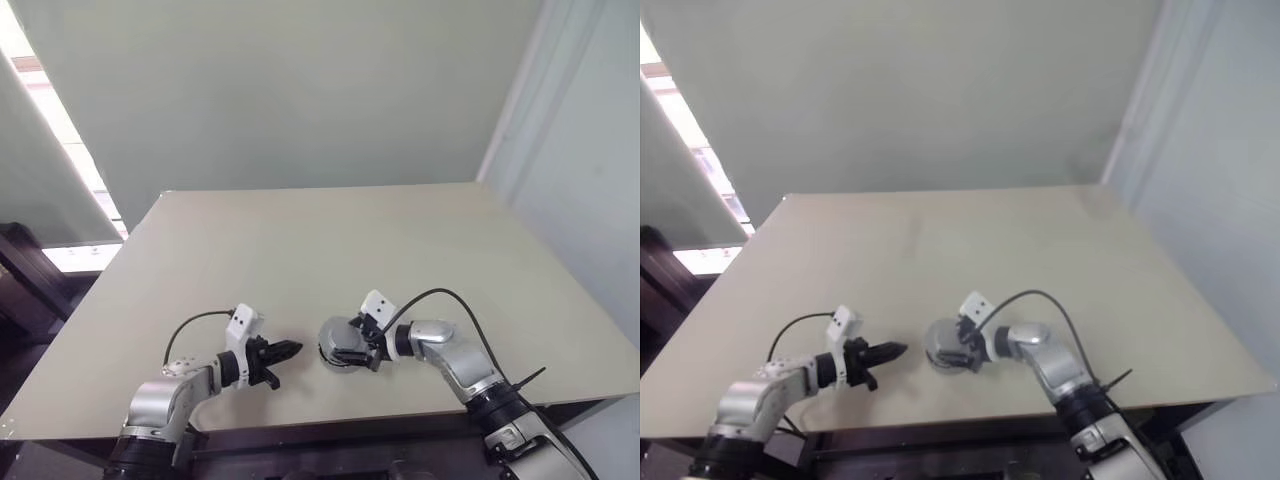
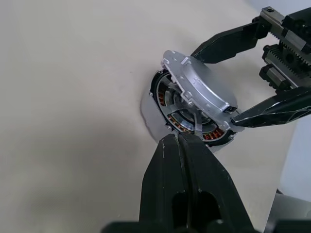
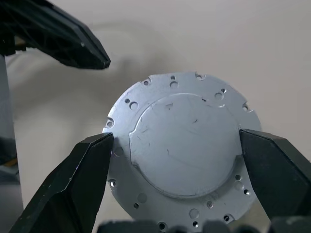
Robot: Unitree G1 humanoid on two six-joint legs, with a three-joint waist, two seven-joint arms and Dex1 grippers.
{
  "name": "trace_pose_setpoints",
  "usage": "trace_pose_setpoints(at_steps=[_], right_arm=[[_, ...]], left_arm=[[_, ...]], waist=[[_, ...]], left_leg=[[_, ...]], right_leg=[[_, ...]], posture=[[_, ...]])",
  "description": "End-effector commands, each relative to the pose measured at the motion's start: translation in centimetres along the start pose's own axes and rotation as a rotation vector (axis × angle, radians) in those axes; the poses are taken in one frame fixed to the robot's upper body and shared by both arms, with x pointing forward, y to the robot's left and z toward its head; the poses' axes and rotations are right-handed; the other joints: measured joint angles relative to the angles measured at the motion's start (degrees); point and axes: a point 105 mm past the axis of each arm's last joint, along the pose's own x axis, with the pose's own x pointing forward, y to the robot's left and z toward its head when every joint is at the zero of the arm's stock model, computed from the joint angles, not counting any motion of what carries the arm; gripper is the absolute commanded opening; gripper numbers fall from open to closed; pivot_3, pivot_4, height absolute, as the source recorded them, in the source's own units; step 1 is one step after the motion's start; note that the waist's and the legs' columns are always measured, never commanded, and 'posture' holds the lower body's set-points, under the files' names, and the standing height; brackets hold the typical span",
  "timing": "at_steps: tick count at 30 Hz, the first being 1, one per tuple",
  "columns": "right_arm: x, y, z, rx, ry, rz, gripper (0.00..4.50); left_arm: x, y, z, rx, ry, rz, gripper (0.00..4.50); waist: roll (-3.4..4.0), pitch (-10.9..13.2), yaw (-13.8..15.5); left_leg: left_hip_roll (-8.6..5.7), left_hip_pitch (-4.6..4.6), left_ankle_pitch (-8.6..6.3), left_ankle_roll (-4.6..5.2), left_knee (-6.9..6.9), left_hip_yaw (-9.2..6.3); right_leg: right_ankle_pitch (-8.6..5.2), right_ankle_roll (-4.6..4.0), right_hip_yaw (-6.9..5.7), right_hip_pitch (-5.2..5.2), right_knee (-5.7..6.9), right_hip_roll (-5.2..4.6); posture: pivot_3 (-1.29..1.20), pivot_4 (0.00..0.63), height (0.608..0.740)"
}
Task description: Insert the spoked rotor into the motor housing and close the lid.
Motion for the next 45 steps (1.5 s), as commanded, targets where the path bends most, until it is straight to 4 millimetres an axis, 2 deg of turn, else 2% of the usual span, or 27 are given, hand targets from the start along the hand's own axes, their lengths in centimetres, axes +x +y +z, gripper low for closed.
trace_pose_setpoints(at_steps=[1,5,10,16,27,45], right_arm=[[0.4,-0.1,1.6,-0.069,-0.034,0.021,4.44],[0.6,-0.2,1.5,-0.086,-0.020,0.029,4.44],[0.6,-0.2,1.4,-0.097,-0.015,0.034,3.28],[0.6,-0.3,1.0,-0.118,0.026,0.040,3.29],[1.0,-0.5,-0.9,-0.121,0.216,0.023,3.29],[1.2,-0.8,-2.3,-0.080,0.350,-0.041,3.29]], left_arm=[[-0.3,-0.5,1.3,0.044,-0.031,-0.016,0.00],[-0.3,-0.5,1.2,0.045,-0.031,-0.014,0.00],[-0.3,-0.6,1.1,0.043,-0.029,-0.012,0.00],[-0.2,-0.6,1.0,0.042,-0.027,-0.017,0.00],[0.1,-0.9,1.2,0.051,-0.029,-0.028,0.00],[0.5,-1.1,1.3,0.053,-0.038,-0.035,0.00]], waist=[[0.00,0.00,0.00],[0.00,0.00,-0.01],[0.01,0.00,0.00],[0.01,0.00,0.01],[0.02,-0.01,0.02],[0.05,-0.06,-0.02]], left_leg=[[0.00,0.00,0.00,0.00,0.00,0.00],[0.00,0.02,0.00,0.00,0.01,0.00],[0.00,0.02,0.00,0.00,0.00,0.00],[0.00,0.03,0.00,0.00,0.00,0.00],[-0.01,0.12,0.00,0.00,0.03,0.01],[0.00,0.42,0.00,0.00,0.04,0.02]], right_leg=[[0.00,0.00,0.00,0.00,0.00,0.00],[0.00,0.00,0.00,0.01,0.02,0.00],[0.00,0.00,0.01,0.01,0.02,0.00],[0.01,-0.01,0.02,0.01,0.02,0.00],[0.01,-0.01,0.02,0.07,0.07,0.00],[0.00,-0.01,0.02,0.30,0.09,0.00]], posture=[[0.00,0.000,0.740],[0.00,0.000,0.740],[0.00,0.000,0.740],[0.00,0.000,0.740],[0.00,0.000,0.740],[0.00,0.000,0.740]])
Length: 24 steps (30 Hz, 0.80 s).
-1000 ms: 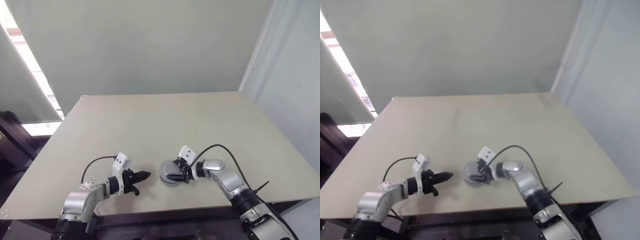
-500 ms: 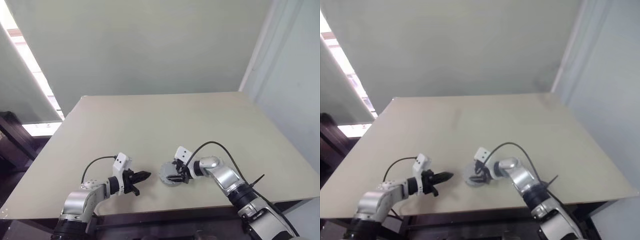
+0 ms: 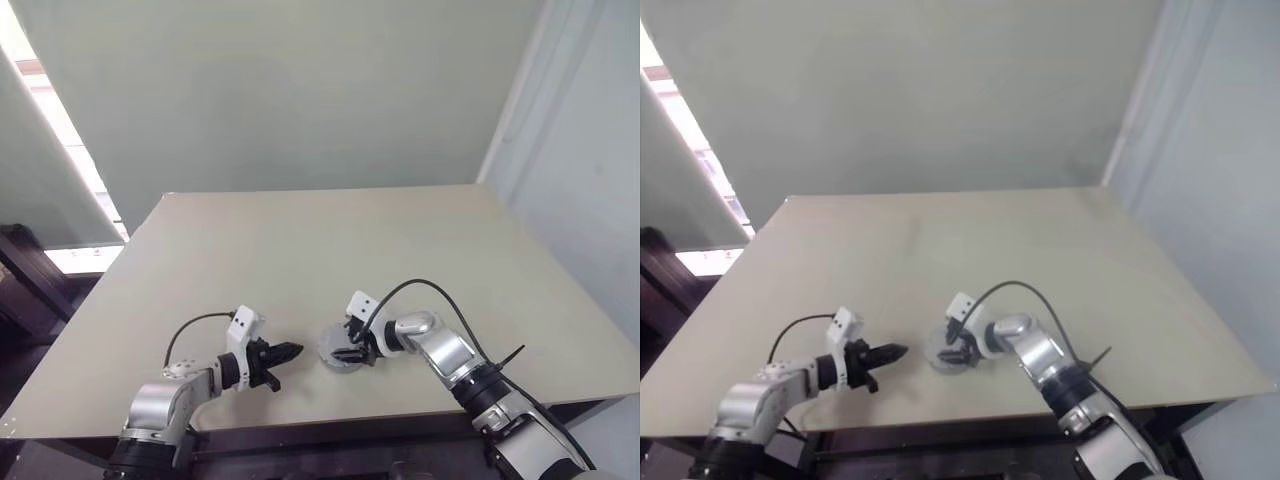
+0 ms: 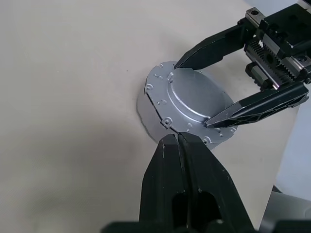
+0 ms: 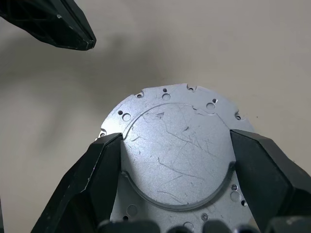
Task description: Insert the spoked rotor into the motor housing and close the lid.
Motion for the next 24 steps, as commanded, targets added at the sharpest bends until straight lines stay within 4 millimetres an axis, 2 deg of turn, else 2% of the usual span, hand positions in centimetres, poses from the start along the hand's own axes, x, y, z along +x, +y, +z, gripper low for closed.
trace_pose_setpoints(at_steps=[1,6,16,20,24], right_arm=[[0.2,-0.3,-1.4,-0.001,0.096,-0.033,3.29],[0.3,0.1,-1.9,-0.022,0.132,-0.028,3.29],[0.2,0.3,-2.3,-0.044,0.158,-0.019,3.29],[0.2,0.3,-2.3,-0.043,0.161,-0.016,3.29],[0.1,0.3,-2.3,-0.034,0.161,-0.018,3.29]], left_arm=[[0.3,-0.8,1.5,0.059,-0.036,-0.027,0.00],[0.5,-0.9,1.6,0.062,-0.040,-0.029,0.00],[2.1,-1.1,1.9,0.091,-0.051,-0.024,0.00],[3.6,-1.1,1.5,0.106,-0.027,-0.003,0.00],[4.3,-1.1,0.3,0.116,0.047,0.015,0.00]], waist=[[0.00,0.00,-0.02],[0.03,0.01,-0.05],[0.05,0.01,-0.14],[0.08,-0.01,-0.13],[0.08,-0.01,-0.17]], left_leg=[[0.00,0.04,0.00,0.00,0.00,0.01],[0.01,0.53,-0.01,-0.01,-0.09,0.00],[0.00,0.55,-0.01,-0.01,-0.12,-0.03],[-0.02,0.55,-0.01,-0.01,-0.12,-0.02],[-0.02,0.55,-0.01,-0.01,-0.15,-0.03]], right_leg=[[0.00,0.00,0.00,0.04,0.00,0.00],[-0.09,-0.12,0.00,0.55,-0.03,0.00],[-0.10,-0.12,-0.01,0.61,-0.12,-0.01],[-0.10,-0.11,-0.01,0.63,-0.13,-0.02],[-0.09,-0.09,0.00,0.60,-0.14,-0.02]], posture=[[0.00,0.000,0.740],[0.00,0.000,0.740],[0.00,0.000,0.740],[0.00,0.000,0.740],[0.00,0.000,0.740]])
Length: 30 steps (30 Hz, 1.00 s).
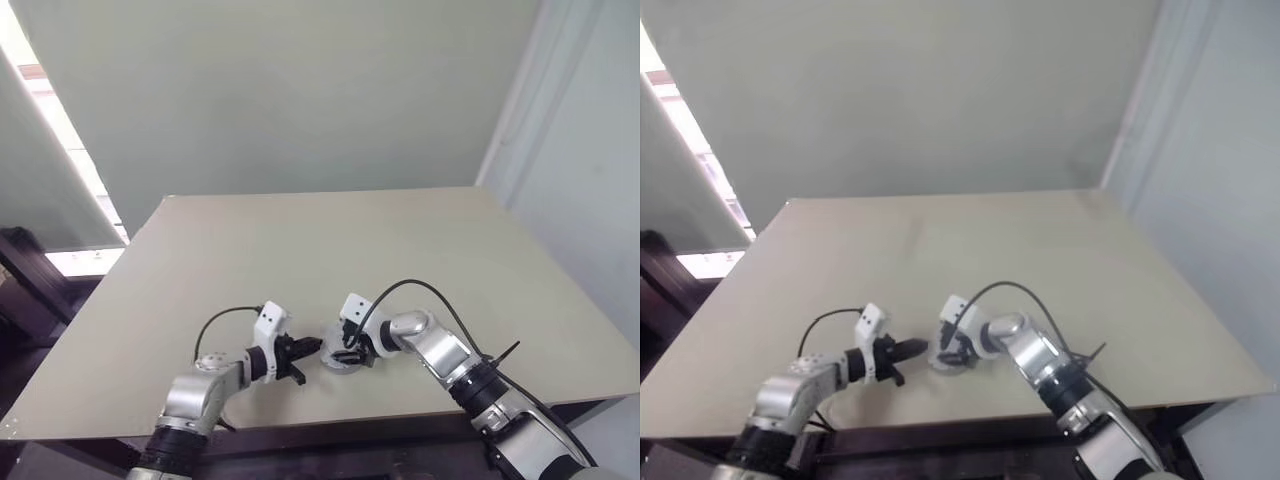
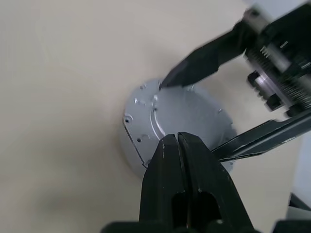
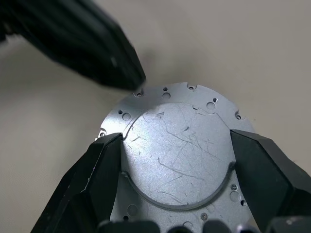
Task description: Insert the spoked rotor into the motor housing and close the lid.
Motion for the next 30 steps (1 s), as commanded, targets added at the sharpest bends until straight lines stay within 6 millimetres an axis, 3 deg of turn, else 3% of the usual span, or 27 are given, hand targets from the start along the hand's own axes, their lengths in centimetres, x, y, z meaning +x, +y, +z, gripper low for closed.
trace_pose_setpoints(at_steps=[1,15,30], right_arm=[[0.1,0.1,-2.3,0.030,0.099,-0.010,3.29],[-0.3,0.1,-1.9,0.068,0.077,-0.013,3.29],[-0.2,0.0,-1.9,0.086,0.086,-0.018,3.29]], left_arm=[[0.3,0.2,0.3,0.049,0.035,0.020,0.00],[0.9,1.1,-0.7,0.075,0.121,0.088,0.00],[1.9,0.1,-1.3,0.113,0.175,0.060,0.00]], waist=[[0.00,0.00,0.02],[0.04,-0.01,0.21],[0.10,-0.05,0.25]], left_leg=[[0.00,0.00,0.00,0.00,-0.02,0.00],[-0.02,0.00,-0.01,0.00,-0.03,-0.03],[-0.05,0.00,-0.01,0.00,-0.04,-0.05]], right_leg=[[0.00,0.01,0.00,0.00,0.00,0.00],[-0.03,0.04,-0.02,0.01,-0.04,-0.02],[-0.05,0.07,-0.03,0.02,-0.06,-0.05]], posture=[[0.00,0.000,0.740],[0.00,0.000,0.740],[0.00,0.000,0.740]])
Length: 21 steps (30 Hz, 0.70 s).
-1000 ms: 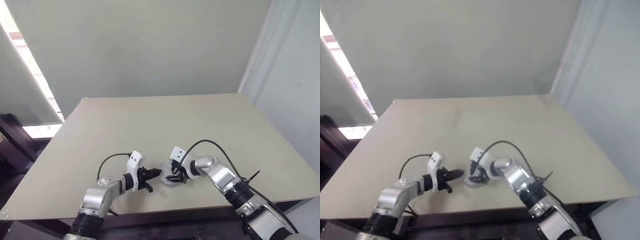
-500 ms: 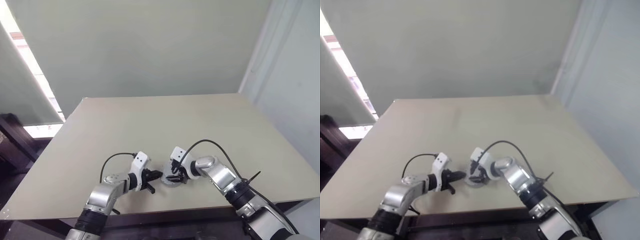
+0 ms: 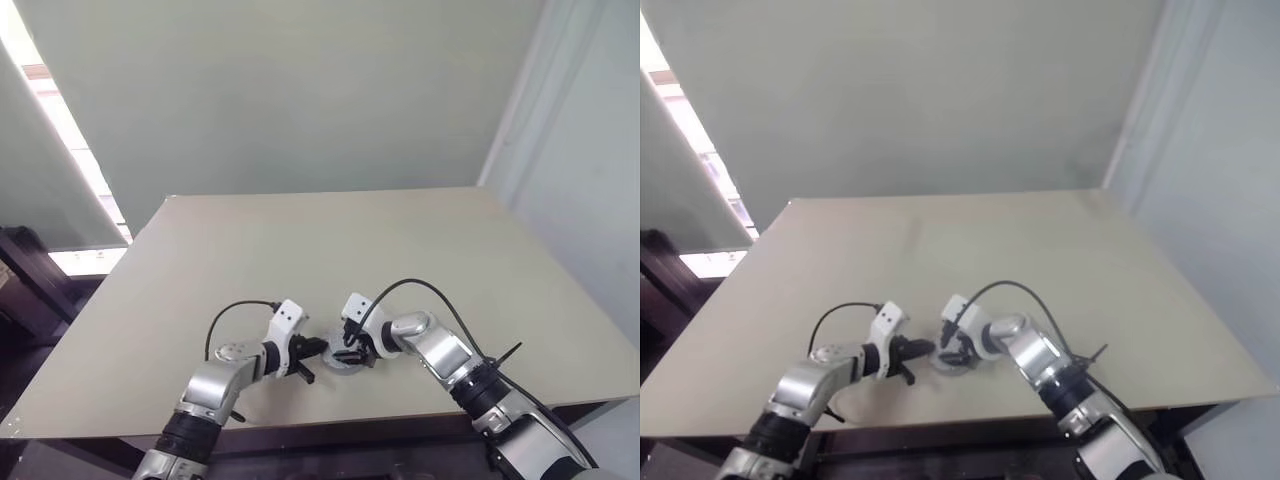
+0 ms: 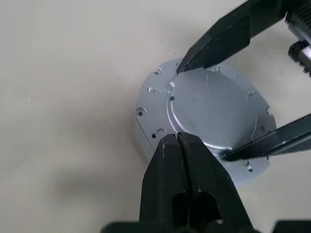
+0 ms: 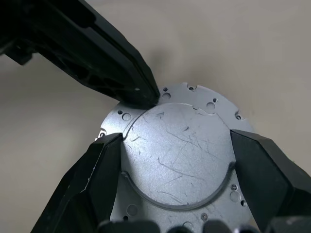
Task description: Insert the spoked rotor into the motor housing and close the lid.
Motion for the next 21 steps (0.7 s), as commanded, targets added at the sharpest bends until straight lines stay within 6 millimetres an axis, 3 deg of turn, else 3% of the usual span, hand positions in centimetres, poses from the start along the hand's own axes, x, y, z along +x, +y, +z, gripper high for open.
trace_pose_setpoints(at_steps=[1,4,8,14,21], right_arm=[[0.1,0.0,-1.6,0.040,0.063,0.002,3.29],[0.0,0.0,-1.5,0.042,0.065,0.013,3.29],[-0.3,0.1,-0.8,0.057,0.035,0.030,4.47],[-0.6,-0.4,0.2,0.079,-0.014,0.013,4.47],[-2.8,-2.7,3.1,0.281,-0.182,-0.005,4.47]], left_arm=[[0.5,-0.4,-1.1,0.013,0.063,-0.005,0.00],[0.6,-0.5,-1.1,0.019,0.066,-0.010,0.00],[0.7,-0.7,-1.0,0.021,0.062,-0.015,0.00],[0.8,-0.8,-0.9,0.024,0.058,-0.016,0.00],[0.9,-0.8,-0.8,0.026,0.058,-0.022,0.00]], waist=[[0.02,-0.01,0.01],[0.08,-0.05,0.02],[0.09,-0.07,-0.01],[0.10,-0.07,0.01],[0.14,-0.04,0.03]], left_leg=[[0.00,0.00,0.00,0.00,0.00,0.00],[-0.02,0.00,0.00,0.00,0.00,-0.01],[-0.02,0.01,0.00,0.00,0.00,-0.02],[-0.01,0.01,0.00,0.00,0.03,-0.05],[-0.03,-0.02,0.00,0.00,0.04,-0.07]], right_leg=[[0.00,0.00,0.00,0.00,-0.01,-0.01],[-0.02,0.01,-0.01,0.01,-0.01,-0.02],[-0.02,0.02,-0.01,0.01,-0.01,-0.03],[-0.04,0.00,-0.04,0.02,0.00,-0.03],[-0.03,0.01,-0.04,0.01,-0.01,-0.03]], posture=[[0.00,0.000,0.740],[0.00,0.000,0.740],[0.00,0.000,0.740],[0.00,0.000,0.740],[0.00,0.000,0.740]])
